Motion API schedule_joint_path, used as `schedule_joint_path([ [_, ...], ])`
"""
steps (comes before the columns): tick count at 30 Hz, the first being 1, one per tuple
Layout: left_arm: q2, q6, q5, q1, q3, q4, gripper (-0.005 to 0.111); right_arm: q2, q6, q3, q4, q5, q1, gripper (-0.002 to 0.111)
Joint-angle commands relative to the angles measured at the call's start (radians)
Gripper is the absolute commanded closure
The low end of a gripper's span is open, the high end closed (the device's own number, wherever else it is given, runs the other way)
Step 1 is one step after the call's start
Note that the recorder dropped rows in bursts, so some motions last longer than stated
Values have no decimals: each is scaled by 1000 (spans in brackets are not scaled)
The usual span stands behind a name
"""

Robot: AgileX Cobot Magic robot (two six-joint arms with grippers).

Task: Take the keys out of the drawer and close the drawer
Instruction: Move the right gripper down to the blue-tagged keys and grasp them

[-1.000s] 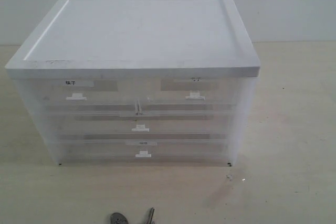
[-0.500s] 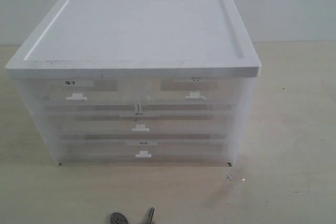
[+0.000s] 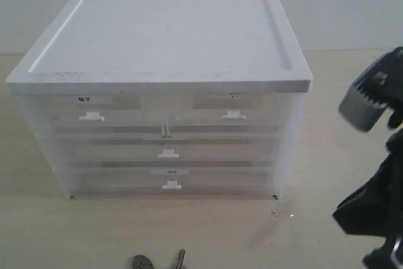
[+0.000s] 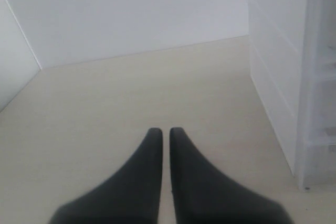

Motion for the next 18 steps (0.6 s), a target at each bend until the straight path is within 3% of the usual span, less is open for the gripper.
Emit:
schedule_joint_path([
  [1, -3, 1, -1, 4, 4, -4, 102, 15, 186, 66, -133, -182, 255, 108],
  [4, -3, 1, -1, 4, 4, -4, 102, 98, 388, 76, -316, -242, 428, 108],
  [9, -3, 1, -1, 4, 4, -4, 102, 302, 596, 72, -548, -382, 623, 108],
  [18, -3, 1, -1, 4, 4, -4, 102, 623, 693, 70, -587, -771, 653, 108],
])
